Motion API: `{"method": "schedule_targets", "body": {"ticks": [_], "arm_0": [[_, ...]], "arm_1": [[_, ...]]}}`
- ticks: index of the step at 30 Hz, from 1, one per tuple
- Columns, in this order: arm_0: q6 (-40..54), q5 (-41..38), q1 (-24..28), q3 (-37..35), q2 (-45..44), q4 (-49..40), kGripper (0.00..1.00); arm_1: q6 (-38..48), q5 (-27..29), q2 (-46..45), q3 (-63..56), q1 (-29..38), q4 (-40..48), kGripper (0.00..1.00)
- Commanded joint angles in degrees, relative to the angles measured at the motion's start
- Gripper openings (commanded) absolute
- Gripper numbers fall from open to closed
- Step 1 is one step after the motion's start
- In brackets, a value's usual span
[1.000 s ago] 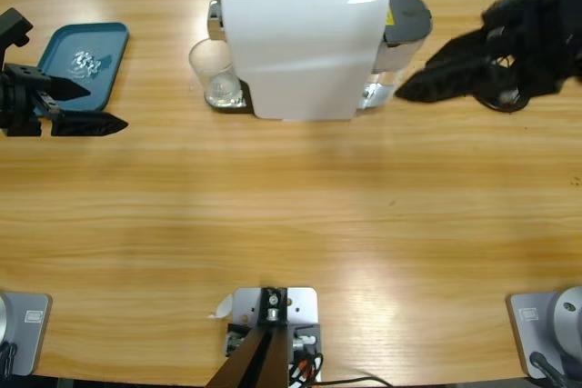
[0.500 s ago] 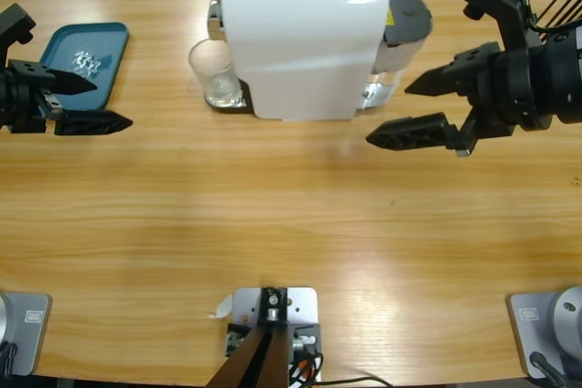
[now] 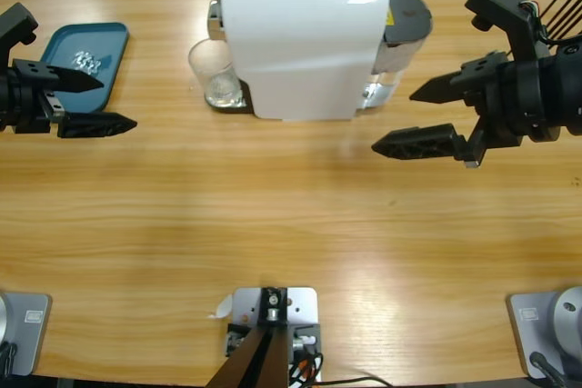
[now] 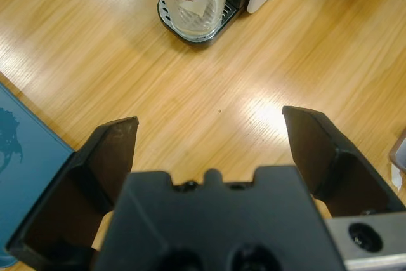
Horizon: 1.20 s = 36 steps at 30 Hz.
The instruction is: Pour coffee
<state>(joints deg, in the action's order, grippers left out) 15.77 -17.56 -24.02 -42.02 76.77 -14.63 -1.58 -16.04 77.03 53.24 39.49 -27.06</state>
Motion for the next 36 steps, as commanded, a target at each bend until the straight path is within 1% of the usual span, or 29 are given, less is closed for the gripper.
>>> {"method": "schedule_targets", "body": {"ticks": [1, 11, 20, 36], "arm_0": [[1.2, -1.3, -0.4, 2.7, 1.0, 0.6, 1.0], [1.0, -1.4, -0.4, 3.1, 1.5, 1.7, 1.0], [1.0, -1.4, -0.4, 5.5, 1.2, 4.3, 1.0], [1.0, -1.4, -0.4, 5.5, 2.4, 6.2, 1.0]], "arm_1": [[-0.6, 0.1, -0.2, -1.7, 0.8, 0.5, 1.0], [-0.6, -0.6, 2.0, -1.7, 0.9, 1.1, 1.0], [-1.1, -0.7, 3.2, -1.2, 0.9, 1.1, 1.0], [-1.1, -0.7, 3.2, -1.2, 1.2, 0.6, 1.0]]}}
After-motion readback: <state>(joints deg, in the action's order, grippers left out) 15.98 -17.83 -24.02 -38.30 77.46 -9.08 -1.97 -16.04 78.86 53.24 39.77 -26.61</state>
